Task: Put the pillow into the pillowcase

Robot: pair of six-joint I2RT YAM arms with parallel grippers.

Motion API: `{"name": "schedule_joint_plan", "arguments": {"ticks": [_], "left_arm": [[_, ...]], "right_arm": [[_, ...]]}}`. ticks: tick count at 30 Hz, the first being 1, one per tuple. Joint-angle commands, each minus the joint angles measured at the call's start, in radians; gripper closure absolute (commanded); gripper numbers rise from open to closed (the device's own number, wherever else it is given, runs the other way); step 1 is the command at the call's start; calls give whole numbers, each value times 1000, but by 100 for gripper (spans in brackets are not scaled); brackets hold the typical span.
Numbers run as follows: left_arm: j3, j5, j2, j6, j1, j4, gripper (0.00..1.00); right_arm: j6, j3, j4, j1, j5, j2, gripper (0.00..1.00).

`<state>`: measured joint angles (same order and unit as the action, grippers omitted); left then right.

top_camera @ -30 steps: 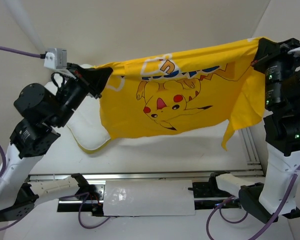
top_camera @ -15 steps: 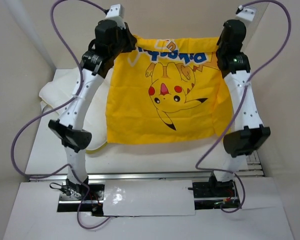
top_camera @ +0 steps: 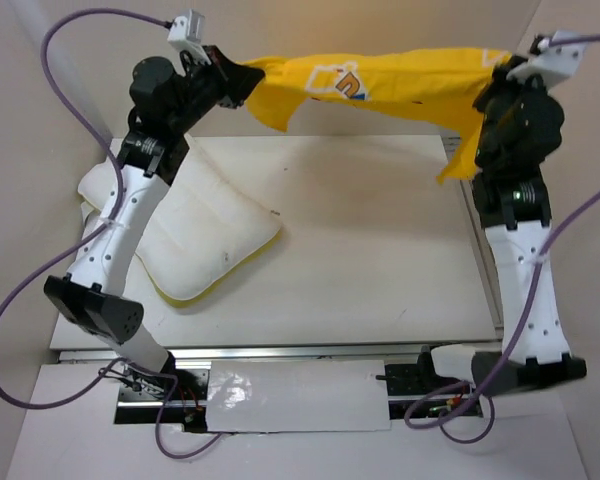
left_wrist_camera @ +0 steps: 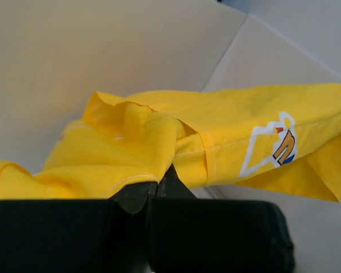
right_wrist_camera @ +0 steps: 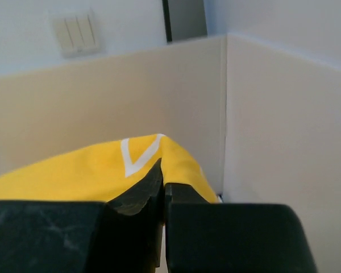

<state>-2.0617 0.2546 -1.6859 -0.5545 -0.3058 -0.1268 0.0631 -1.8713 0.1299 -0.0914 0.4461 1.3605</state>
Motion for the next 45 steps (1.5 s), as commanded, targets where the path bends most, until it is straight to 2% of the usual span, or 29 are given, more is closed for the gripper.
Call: {"name": "schedule_joint_plan", "arguments": {"ticks": [1,2,5,6,8,10,11,14,15,16,17,18,20,22,23,24,26,28,32,40,45], "left_arm": [[251,103,23,27,-1,153,100],[373,72,23,27,-1,164,100],[568,-18,-9,-22,-15,153,100],[601,-29,-23,-39,-15,141,100],[673,-5,-63,-68,-6,141,100],[684,-23,-89,-68,8,47,100],[684,-88,-101,-84,17,6,100],[718,-106,-126,-84,17,-45,98],[718,-95,-126,-84,17,-56,94],[730,-86,-126,-84,17,-56,76],[742,-86,-126,-84,17,-56,68],[742,-77,-126,-73,4,-56,59],[752,-78,-103,-62,-22,-66,40],[752,-126,-68,-39,-51,-77,30],[736,-141,-57,-39,-52,-92,23],[709,-150,-57,-16,-67,-112,3],[668,-188,-46,-7,-79,-148,0],[609,-225,-46,7,-104,-175,0],[539,-225,-55,30,-125,-185,0],[509,-210,-119,74,-158,-168,0],[482,-235,-175,85,-158,-169,0]], "right_arm": [[-9,310,-11,19,-96,-168,94],[-99,487,2,19,-156,-217,93],[-285,751,23,19,-323,-400,92],[-316,896,24,19,-378,-435,92],[-345,1022,83,-8,-533,-495,92],[-345,1055,201,-33,-590,-504,88],[-385,1070,305,-45,-601,-505,86],[-465,1152,362,-88,-619,-505,76],[-465,1185,363,-97,-619,-505,76],[-476,1186,376,-109,-606,-482,75],[-476,1186,431,-110,-533,-462,69],[-476,1149,466,-110,-485,-440,51],[-488,1106,548,-110,-340,-376,34],[-520,1043,589,-110,-256,-319,18],[-529,1023,614,-110,-201,-302,16],[-542,987,614,-110,-184,-285,14],[-542,959,614,-110,-184,-241,4],[-542,925,605,-110,-184,-193,0],[-574,925,579,-82,-110,-138,0],[-537,879,401,2,-190,-95,0],[-660,831,442,91,73,-106,0]]}}
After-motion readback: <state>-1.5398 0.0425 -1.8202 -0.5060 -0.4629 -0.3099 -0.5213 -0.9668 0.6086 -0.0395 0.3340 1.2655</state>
